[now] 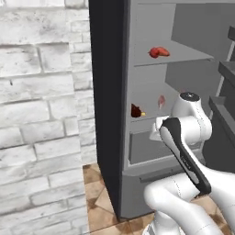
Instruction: Gather the sweet potato and bell pepper from the fridge and place them on a tray on the dining counter. Then gather the steaks from the fridge and place them on the other tray.
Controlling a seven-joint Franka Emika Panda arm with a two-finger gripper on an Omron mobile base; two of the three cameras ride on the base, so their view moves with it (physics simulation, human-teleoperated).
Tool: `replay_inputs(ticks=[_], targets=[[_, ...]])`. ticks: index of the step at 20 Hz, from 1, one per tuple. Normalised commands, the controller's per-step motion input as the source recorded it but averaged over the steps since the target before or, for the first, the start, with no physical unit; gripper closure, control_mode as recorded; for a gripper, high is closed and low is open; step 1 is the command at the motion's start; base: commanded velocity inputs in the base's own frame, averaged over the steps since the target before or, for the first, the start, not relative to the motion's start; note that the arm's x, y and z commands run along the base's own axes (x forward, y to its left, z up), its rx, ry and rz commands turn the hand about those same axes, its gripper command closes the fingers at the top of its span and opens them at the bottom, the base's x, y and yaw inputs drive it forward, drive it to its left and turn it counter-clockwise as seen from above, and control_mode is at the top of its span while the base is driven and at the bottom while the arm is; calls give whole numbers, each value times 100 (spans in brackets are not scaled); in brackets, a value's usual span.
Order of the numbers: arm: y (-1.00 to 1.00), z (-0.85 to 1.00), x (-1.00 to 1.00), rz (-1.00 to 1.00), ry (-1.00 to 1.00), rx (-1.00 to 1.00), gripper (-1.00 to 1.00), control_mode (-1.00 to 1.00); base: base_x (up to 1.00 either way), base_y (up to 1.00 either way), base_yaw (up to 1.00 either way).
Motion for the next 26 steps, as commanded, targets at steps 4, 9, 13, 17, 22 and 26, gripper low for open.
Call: replay_inputs(ticks=[4, 9, 13, 17, 22, 26], targets=[[0, 0, 0, 0, 0, 0, 100, 100, 55, 0, -11], [0, 0, 0, 0, 0, 0, 100, 100, 45, -2, -6], [0, 0, 0, 0, 0, 0, 100, 100, 20, -31, 0], [0, 0, 0, 0, 0, 0, 100, 100, 15, -49, -1], [0, 0, 0, 0, 0, 0, 100, 100, 7, -23, -7], [0, 0, 0, 0, 0, 0, 100, 100, 0, 0, -6]])
